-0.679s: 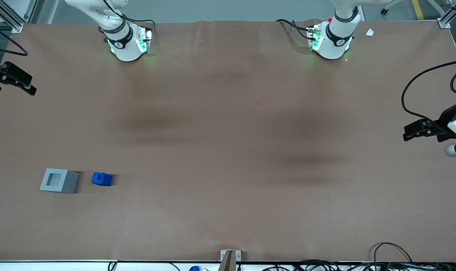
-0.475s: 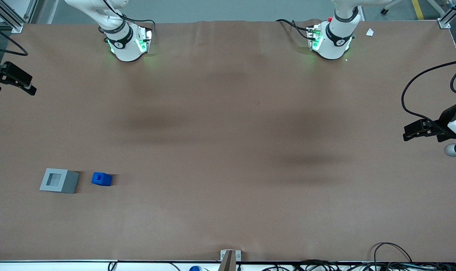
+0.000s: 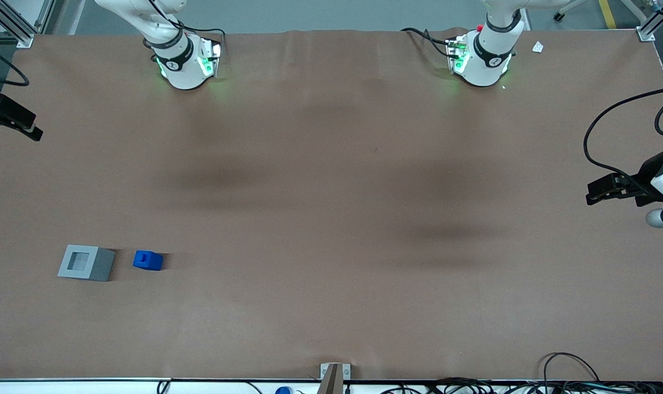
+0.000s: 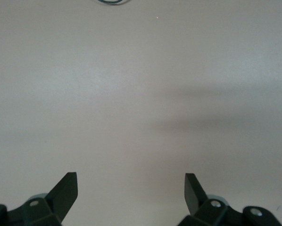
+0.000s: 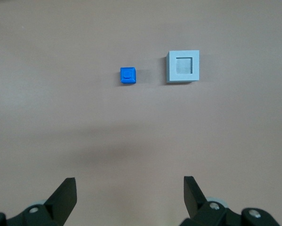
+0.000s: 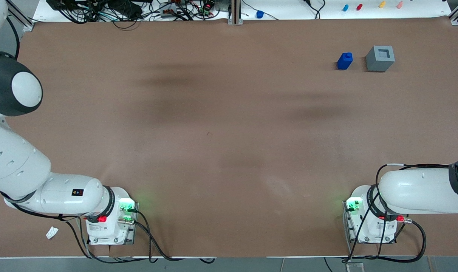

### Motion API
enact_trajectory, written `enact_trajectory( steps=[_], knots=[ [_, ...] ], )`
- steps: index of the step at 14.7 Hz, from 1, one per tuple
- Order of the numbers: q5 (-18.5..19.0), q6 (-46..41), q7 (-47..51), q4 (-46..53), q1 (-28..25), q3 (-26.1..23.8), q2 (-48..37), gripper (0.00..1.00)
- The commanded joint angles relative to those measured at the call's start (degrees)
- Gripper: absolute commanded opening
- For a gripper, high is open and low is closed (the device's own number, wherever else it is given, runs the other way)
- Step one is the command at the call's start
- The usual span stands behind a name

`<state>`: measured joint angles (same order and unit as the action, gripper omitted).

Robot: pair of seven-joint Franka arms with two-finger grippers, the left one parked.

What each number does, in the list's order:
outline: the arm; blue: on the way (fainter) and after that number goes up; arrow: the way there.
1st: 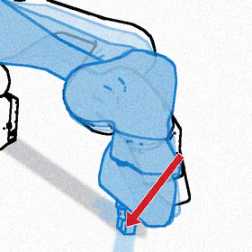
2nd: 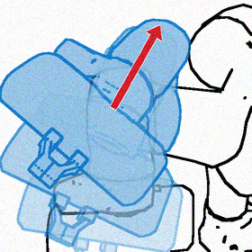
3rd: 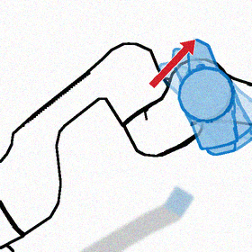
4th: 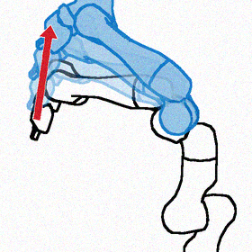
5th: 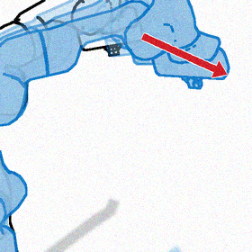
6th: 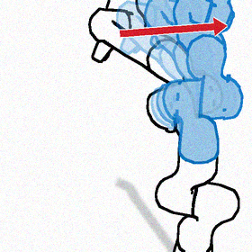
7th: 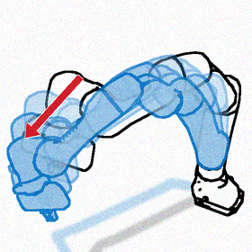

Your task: Insert blue part into gray base with right arm

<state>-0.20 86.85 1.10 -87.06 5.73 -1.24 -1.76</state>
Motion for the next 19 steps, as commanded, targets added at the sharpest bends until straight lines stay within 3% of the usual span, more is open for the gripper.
enact_trajectory(
  steps=[1,8,15,19],
  knots=[
    [1.5,1.8,0.2,-1.3,1.4,-0.5,3.8,1.0],
    [0.7,21.7,0.8,-11.6,2.0,-0.5,11.7,1.0],
    [-0.1,28.8,1.0,-14.5,0.1,-0.8,19.2,1.0],
    [-0.3,39.2,0.9,-15.6,-1.6,-0.9,26.0,1.0]
  ],
)
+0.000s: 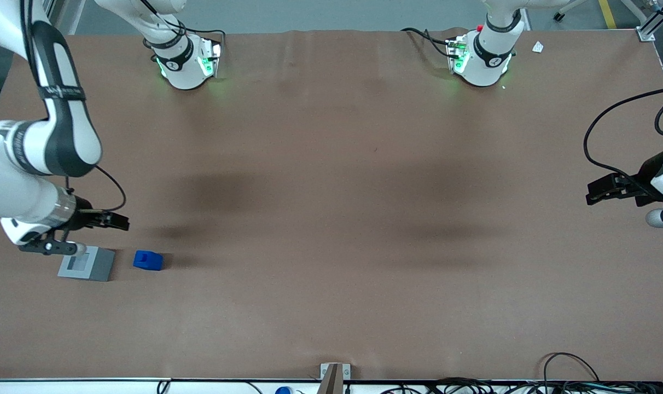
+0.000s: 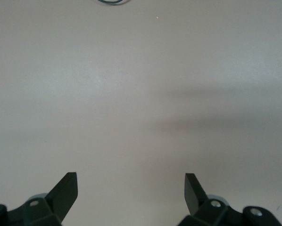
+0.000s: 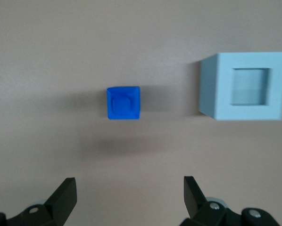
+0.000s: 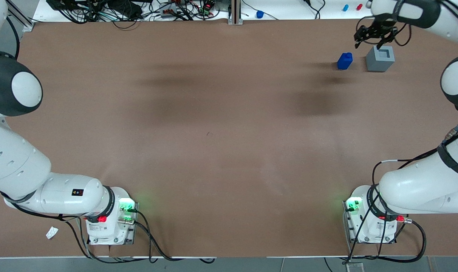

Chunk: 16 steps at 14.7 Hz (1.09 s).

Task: Insert blue part into gray base with right arm
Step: 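Move the open right gripper down over the blue block, then close the right gripper on the blue block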

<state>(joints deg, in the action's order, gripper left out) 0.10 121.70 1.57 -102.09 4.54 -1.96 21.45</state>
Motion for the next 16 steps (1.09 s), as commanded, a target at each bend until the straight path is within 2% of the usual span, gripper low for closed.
enact_trajectory(
  steps=[1,5,13,16],
  knots=[
    [-0.6,7.3,0.5,-0.5,-1.1,-0.1,4.3,1.0],
    [-0.5,16.0,0.4,0.1,-1.5,-0.1,10.5,1.0],
    [-0.5,16.8,0.0,2.0,0.1,-0.1,13.0,1.0],
    [-0.5,16.9,0.2,2.8,-0.1,-0.1,13.8,0.95]
  ],
)
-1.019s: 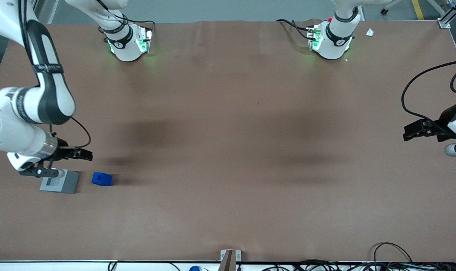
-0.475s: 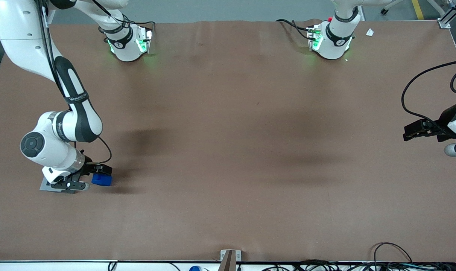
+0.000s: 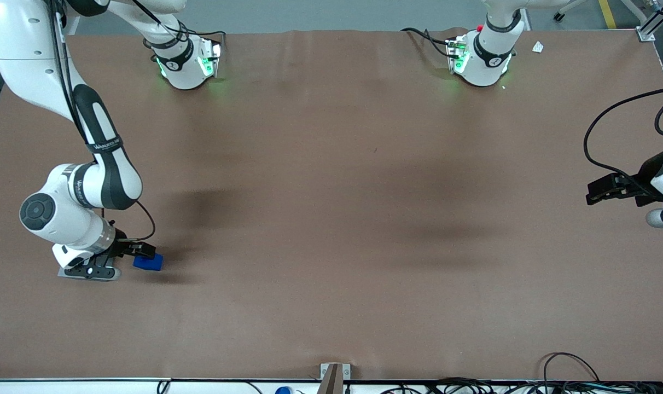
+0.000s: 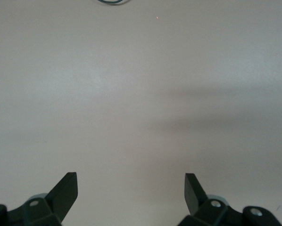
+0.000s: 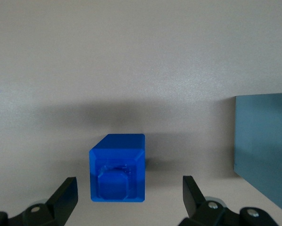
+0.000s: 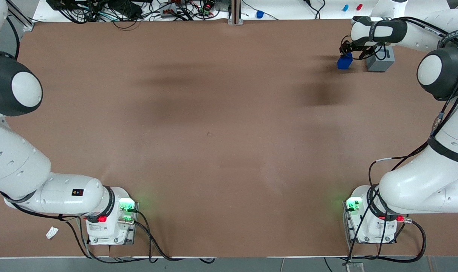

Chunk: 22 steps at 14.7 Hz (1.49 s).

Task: Insert blue part into gray base with right arm
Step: 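Close the right gripper on the blue block, then lift the blue block and carry it over the gray base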

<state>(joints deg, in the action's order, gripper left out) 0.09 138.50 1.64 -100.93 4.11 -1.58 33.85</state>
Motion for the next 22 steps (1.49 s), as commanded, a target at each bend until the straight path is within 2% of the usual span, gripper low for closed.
enact_trajectory(
  steps=[1,4,6,7,8,9,10,11,13,15,19,22],
  knots=[
    [-0.4,0.1,0.2,1.9,0.0,-0.4,1.6,0.95],
    [-0.1,0.2,0.3,2.3,-0.2,-0.4,2.3,0.92],
    [0.0,2.0,0.2,2.2,-0.2,-0.4,2.5,0.86],
    [0.0,2.2,0.2,2.3,-0.1,-0.4,2.5,0.79],
    [0.0,2.2,0.2,2.3,0.0,-0.4,2.7,0.59],
    [0.1,2.2,0.2,2.3,-0.1,-0.4,2.8,0.34],
    [-0.3,2.2,0.2,2.3,-0.2,-0.4,2.8,0.18],
    [-0.4,2.2,0.2,2.3,-0.2,-0.4,2.8,0.08],
    [-0.4,2.0,0.0,2.3,-0.2,-0.4,2.7,0.02],
    [-0.4,-0.1,-0.1,3.2,0.1,-0.4,2.2,0.02],
    [-0.1,-17.1,-0.3,10.6,1.4,-0.3,-1.1,0.01],
    [0.3,-21.5,-1.2,13.7,3.3,-0.3,-2.0,0.01]
  ],
)
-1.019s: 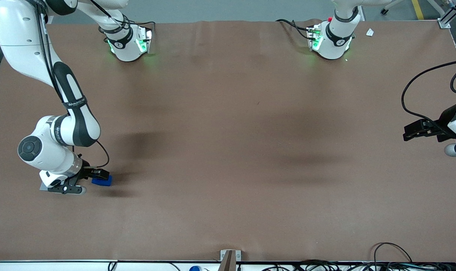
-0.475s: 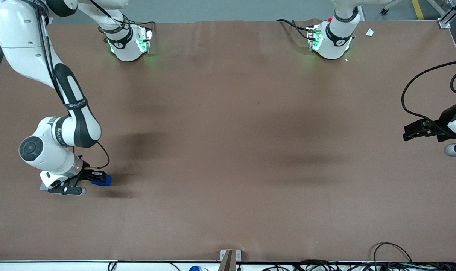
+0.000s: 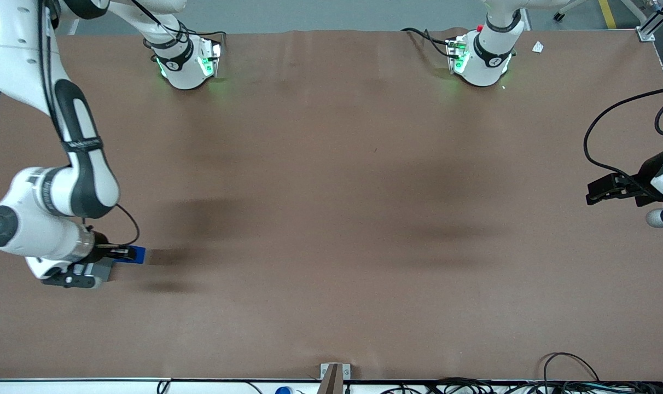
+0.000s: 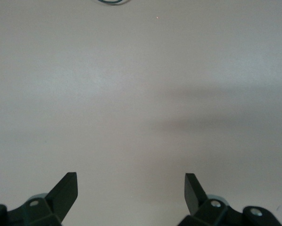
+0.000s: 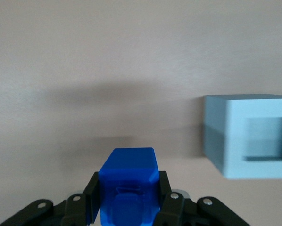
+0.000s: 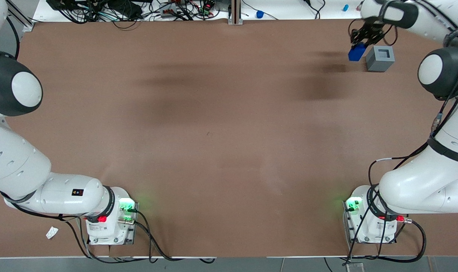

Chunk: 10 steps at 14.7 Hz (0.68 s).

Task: Insert blue part into gray base with right arm
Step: 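Lift the blue block and carry it over the gray base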

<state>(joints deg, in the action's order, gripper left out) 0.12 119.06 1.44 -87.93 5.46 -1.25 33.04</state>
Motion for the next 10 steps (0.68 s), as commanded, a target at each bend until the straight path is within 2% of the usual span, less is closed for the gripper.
enact_trajectory(
  steps=[1,10],
  knots=[
    [0.4,-2.1,-1.5,0.9,2.4,-0.6,-1.7,0.01],
    [0.6,-1.5,-8.1,1.8,8.8,-0.6,-1.5,0.0]
  ],
)
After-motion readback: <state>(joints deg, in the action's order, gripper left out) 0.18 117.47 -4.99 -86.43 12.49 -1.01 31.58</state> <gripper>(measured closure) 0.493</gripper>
